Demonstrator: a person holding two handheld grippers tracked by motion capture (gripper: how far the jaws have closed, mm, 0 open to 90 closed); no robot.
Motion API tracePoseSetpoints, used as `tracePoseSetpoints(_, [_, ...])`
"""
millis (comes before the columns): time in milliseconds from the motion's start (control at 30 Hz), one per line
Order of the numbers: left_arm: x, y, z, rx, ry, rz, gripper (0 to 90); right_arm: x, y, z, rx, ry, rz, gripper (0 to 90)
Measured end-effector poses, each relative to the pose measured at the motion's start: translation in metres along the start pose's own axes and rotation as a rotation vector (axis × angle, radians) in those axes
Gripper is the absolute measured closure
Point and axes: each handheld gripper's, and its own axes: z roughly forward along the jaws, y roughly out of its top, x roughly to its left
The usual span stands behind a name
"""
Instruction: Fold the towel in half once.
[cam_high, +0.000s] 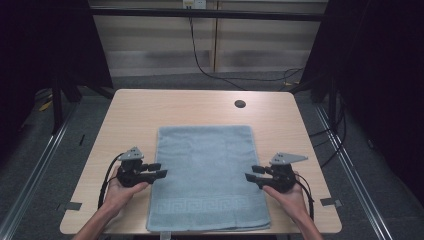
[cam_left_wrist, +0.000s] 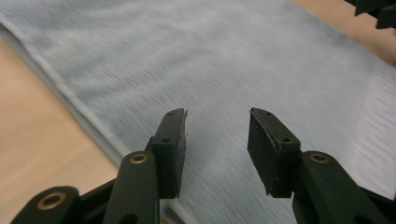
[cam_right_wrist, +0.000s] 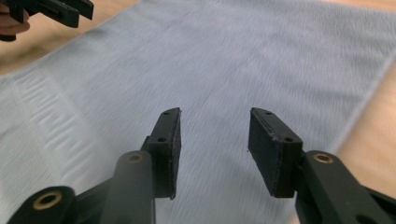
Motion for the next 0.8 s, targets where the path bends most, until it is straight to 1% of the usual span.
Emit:
tracePoseSetpoints(33, [0.0,0.0,0.0,0.0,0.0,0.0,55.2,0.0,0.0,0.0,0.0,0.0,0.0,53.5])
tracePoseSetpoints(67, [0.006,0.006,0.009,0.009,0.008,-0.004,55.1,-0.007,0.01,0.014,0.021,0.004,0.0,53.3])
tracePoseSetpoints(100, [0.006,0.006,0.009,0.009,0.008,-0.004,54.5,-0.011,0.014,0.021,0.025,0.005,0.0,53.0])
tracePoseSetpoints(133, [0.011,0.01,0.017,0.013,0.029,-0.012,53.1,-0.015,0.018,0.026,0.025,0.005,0.004,52.8])
tracePoseSetpoints(167, [0.014,0.01,0.021,0.003,0.035,-0.025,53.2,-0.018,0.022,0.032,0.025,0.012,0.019,52.2])
tracePoseSetpoints(200, [0.017,0.011,0.024,0.021,0.035,-0.024,53.3,-0.022,0.024,0.038,0.031,0.007,0.021,52.0])
tracePoseSetpoints(233, [0.019,0.011,0.027,0.03,0.04,-0.014,52.9,-0.025,0.026,0.043,0.04,0.003,0.023,51.4])
tracePoseSetpoints(267, [0.019,0.011,0.027,0.03,0.04,-0.014,52.1,-0.025,0.026,0.043,0.04,0.003,0.023,51.4])
tracePoseSetpoints(300, [0.022,0.011,0.029,0.036,0.047,-0.016,51.5,-0.03,0.028,0.054,0.057,0.0,0.036,50.8])
tracePoseSetpoints(333, [0.025,0.01,0.031,0.043,0.041,-0.022,51.3,-0.032,0.027,0.06,0.069,-0.007,0.037,49.8])
tracePoseSetpoints(367, [0.025,0.01,0.031,0.043,0.041,-0.022,51.1,-0.032,0.027,0.06,0.069,-0.007,0.037,49.8])
tracePoseSetpoints(400, [0.024,0.007,0.033,0.041,0.044,-0.007,51.1,-0.034,0.025,0.07,0.09,-0.023,0.035,49.7])
tracePoseSetpoints(433, [0.024,0.006,0.032,0.042,0.048,0.007,51.1,-0.034,0.022,0.074,0.101,-0.027,0.035,49.6])
tracePoseSetpoints(467, [0.024,0.006,0.032,0.042,0.048,0.007,51.1,-0.034,0.022,0.074,0.101,-0.027,0.035,49.6])
tracePoseSetpoints(500, [0.023,0.006,0.032,0.045,0.055,0.022,51.1,-0.03,0.019,0.076,0.101,-0.047,0.016,48.2])
tracePoseSetpoints(533, [0.022,0.004,0.032,0.04,0.06,0.036,51.1,-0.03,0.019,0.076,0.101,-0.047,0.016,48.2])
tracePoseSetpoints(567, [0.021,-0.001,0.032,0.013,0.06,0.052,51.2,-0.027,0.019,0.075,0.112,-0.056,0.026,47.6])
tracePoseSetpoints(600, [0.021,-0.001,0.032,0.013,0.06,0.052,51.3,-0.027,0.019,0.075,0.112,-0.056,0.026,47.6])
tracePoseSetpoints(633, [0.021,-0.002,0.031,0.011,0.051,0.047,52.0,-0.025,0.018,0.075,0.118,-0.063,0.014,47.7])
tracePoseSetpoints(667, [0.022,-0.004,0.029,0.012,0.035,0.03,52.3,-0.021,0.014,0.071,0.121,-0.062,-0.001,48.1])
tracePoseSetpoints(700, [0.021,-0.005,0.029,0.007,0.031,0.031,52.6,-0.019,0.012,0.069,0.12,-0.063,0.005,48.1])
tracePoseSetpoints(733, [0.019,-0.006,0.028,0.014,0.029,0.041,52.7,-0.017,0.01,0.067,0.116,-0.059,0.002,48.2])
tracePoseSetpoints(767, [0.017,-0.006,0.028,0.024,0.032,0.061,52.8,-0.015,0.007,0.065,0.112,-0.06,0.003,48.2])
tracePoseSetpoints(800, [0.017,-0.006,0.028,0.024,0.032,0.061,53.8,-0.015,0.007,0.065,0.112,-0.06,0.003,48.2])
